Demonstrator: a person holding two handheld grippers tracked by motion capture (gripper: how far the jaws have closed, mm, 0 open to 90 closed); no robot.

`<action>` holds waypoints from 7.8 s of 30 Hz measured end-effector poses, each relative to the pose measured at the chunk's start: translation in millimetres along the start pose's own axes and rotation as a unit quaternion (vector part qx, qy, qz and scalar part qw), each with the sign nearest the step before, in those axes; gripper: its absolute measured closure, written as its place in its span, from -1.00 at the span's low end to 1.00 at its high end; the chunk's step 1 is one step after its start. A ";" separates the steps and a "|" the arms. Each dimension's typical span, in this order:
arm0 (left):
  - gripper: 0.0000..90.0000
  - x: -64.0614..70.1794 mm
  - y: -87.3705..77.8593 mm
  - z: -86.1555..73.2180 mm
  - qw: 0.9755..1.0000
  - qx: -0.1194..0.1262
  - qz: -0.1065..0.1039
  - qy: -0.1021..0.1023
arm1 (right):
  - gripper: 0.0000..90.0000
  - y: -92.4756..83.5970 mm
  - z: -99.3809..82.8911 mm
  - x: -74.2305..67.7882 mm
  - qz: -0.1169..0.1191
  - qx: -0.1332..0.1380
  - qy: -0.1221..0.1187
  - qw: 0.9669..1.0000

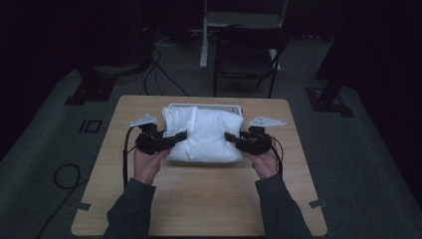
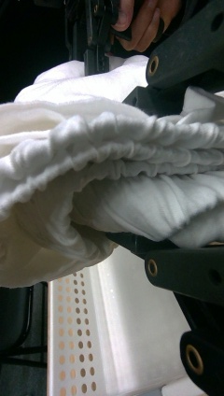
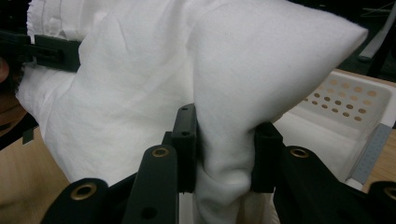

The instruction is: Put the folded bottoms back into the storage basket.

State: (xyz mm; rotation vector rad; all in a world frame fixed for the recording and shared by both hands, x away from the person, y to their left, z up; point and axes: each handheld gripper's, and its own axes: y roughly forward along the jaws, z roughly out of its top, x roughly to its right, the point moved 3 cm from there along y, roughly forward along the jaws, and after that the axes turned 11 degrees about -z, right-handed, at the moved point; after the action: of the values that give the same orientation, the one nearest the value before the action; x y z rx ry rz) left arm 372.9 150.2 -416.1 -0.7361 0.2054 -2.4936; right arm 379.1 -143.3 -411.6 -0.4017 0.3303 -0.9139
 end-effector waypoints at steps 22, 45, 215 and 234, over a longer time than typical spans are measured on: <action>0.15 -14.4 11.0 9.8 1.000 -0.002 0.015 -0.006 | 0.55 18.3 8.5 9.3 -0.020 -0.006 0.004 1.000; 0.15 -25.8 23.1 18.3 0.999 -0.011 0.034 0.003 | 0.55 34.5 10.8 19.5 -0.033 -0.011 0.017 0.999; 0.01 -97.8 76.9 -6.5 0.957 -0.124 0.261 0.036 | 0.40 111.1 -14.7 47.9 -0.194 -0.129 -0.024 0.972; 0.28 -74.8 10.3 -28.0 0.974 -0.027 0.222 0.033 | 0.36 58.5 -29.3 57.7 -0.194 -0.070 -0.015 0.978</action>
State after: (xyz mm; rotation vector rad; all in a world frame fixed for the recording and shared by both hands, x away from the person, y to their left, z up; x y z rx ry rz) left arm 415.6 180.9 -477.2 -0.5558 0.4139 -2.0931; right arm 439.7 -164.1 -470.8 -0.6240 0.2951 -1.2689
